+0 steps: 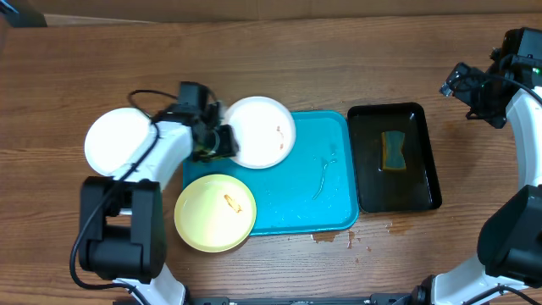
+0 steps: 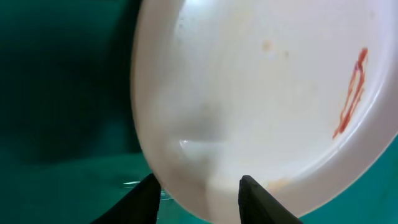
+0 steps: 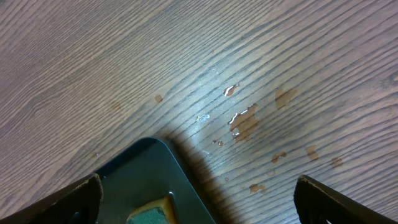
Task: Clean dirty plates on tray and stack at the side
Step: 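Move the left gripper to the second white plate and drag it right, then grasp the rim of the second white plate with the left gripper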
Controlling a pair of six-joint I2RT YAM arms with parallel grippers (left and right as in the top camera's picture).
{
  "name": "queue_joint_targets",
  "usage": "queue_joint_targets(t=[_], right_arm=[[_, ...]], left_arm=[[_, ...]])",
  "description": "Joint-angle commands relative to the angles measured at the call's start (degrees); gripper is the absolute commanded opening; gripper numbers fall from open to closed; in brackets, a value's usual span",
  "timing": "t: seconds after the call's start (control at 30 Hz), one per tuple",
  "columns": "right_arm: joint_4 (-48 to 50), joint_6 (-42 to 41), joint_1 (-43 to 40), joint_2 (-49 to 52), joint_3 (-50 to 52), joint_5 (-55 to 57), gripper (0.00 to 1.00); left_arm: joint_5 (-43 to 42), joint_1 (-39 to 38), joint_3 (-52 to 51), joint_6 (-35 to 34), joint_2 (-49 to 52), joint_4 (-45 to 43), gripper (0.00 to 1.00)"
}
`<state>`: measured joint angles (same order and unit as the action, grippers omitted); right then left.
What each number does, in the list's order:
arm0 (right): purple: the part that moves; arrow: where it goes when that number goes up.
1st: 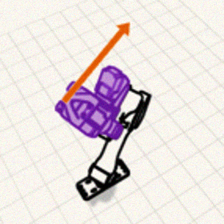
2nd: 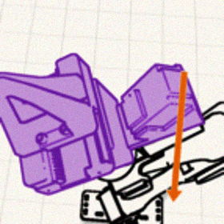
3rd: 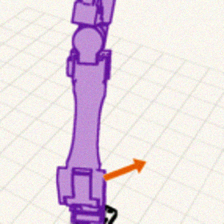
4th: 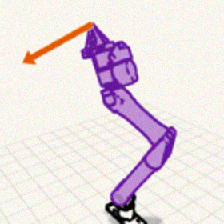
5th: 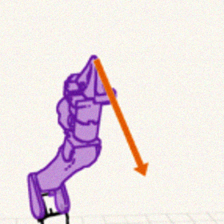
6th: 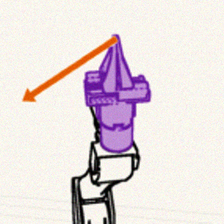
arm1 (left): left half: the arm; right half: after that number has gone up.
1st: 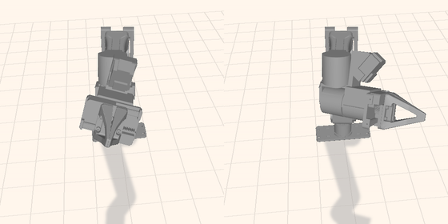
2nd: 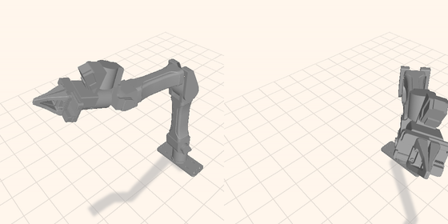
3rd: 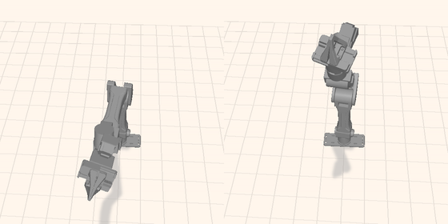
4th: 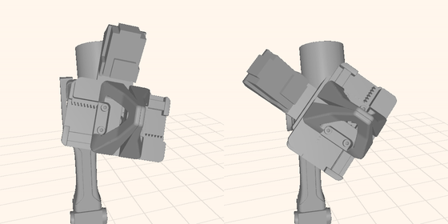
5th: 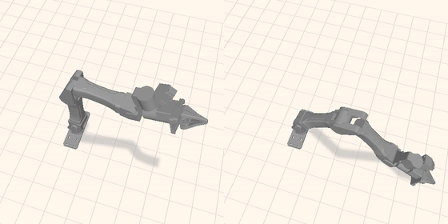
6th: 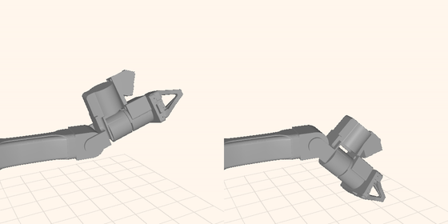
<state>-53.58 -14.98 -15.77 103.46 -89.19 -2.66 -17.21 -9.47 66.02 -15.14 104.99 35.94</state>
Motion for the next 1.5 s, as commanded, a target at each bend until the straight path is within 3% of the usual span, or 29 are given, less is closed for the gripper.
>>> queue_joint_targets(t=[0.0,0.2,0.4,0.53,0.77,0.83,1.0,1.23,1.47], right_arm=[[0.33,-0.26,-0.11,-0.66,-0.63,0.02,1.0],[0.33,-0.26,-0.11,-0.66,-0.63,0.02,1.0],[0.33,-0.26,-0.11,-0.66,-0.63,0.02,1.0],[0.33,-0.26,-0.11,-0.66,-0.63,0.02,1.0],[0.33,-0.26,-0.11,-0.66,-0.63,0.02,1.0],[0.33,-0.26,-0.11,-0.66,-0.63,0.02,1.0],[0.33,-0.26,-0.11,-0.66,-0.63,0.02,1.0],[0.33,-0.26,-0.11,-0.66,-0.63,0.02,1.0],[0.33,-0.26,-0.11,-0.66,-0.63,0.02,1.0]], left_arm=[[-1.84,-5.01,-0.39,-0.76,-1.22,-0.55,0.45],[4.39,-12.13,0.55,-3.23,-1.27,-1.03,0.48],[7.32,-11.28,8.74,-4.87,-1.4,5.18,0.5],[8.44,-11.17,10.21,-5.01,-1.36,3.52,0.68],[19.19,-12.96,6.67,-10.84,0.22,1.64,0.67],[19.04,-12.96,6.19,-10.88,1.03,1.03,0.65],[18.56,-13.27,6.14,-12.59,2.67,0.74,0.47],[18.62,-13.81,6.12,-12.57,3.78,-0.02,0.33],[18.73,-14.29,4.52,-12.79,3.78,1.22,0.33]])
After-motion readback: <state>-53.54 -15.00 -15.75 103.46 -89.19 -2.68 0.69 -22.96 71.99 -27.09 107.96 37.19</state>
